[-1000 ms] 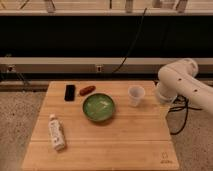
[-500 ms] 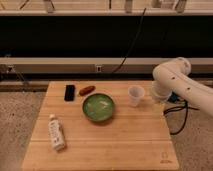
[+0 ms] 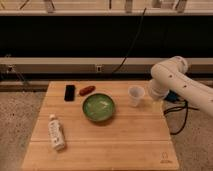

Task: Pick up the ceramic cup

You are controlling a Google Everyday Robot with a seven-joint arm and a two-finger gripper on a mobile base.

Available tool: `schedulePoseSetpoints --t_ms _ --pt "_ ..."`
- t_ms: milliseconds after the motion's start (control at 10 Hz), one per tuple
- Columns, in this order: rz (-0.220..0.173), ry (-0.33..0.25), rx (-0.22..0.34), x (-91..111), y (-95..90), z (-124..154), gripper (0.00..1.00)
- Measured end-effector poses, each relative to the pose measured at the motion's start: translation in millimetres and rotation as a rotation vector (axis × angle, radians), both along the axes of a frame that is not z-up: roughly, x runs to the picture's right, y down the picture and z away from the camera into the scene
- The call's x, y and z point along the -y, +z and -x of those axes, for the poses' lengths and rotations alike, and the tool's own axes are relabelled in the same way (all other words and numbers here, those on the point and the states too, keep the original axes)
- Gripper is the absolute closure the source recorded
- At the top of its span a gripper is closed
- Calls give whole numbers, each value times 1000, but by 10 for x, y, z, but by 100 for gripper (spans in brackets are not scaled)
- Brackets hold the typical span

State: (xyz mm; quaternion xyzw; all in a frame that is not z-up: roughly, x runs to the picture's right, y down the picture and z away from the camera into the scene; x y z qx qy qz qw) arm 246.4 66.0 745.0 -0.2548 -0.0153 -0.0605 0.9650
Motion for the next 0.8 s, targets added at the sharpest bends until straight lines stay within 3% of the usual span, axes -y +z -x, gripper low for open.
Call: schedulePoseSetpoints --t_ms 800 --pt "7 -68 64 91 249 77 20"
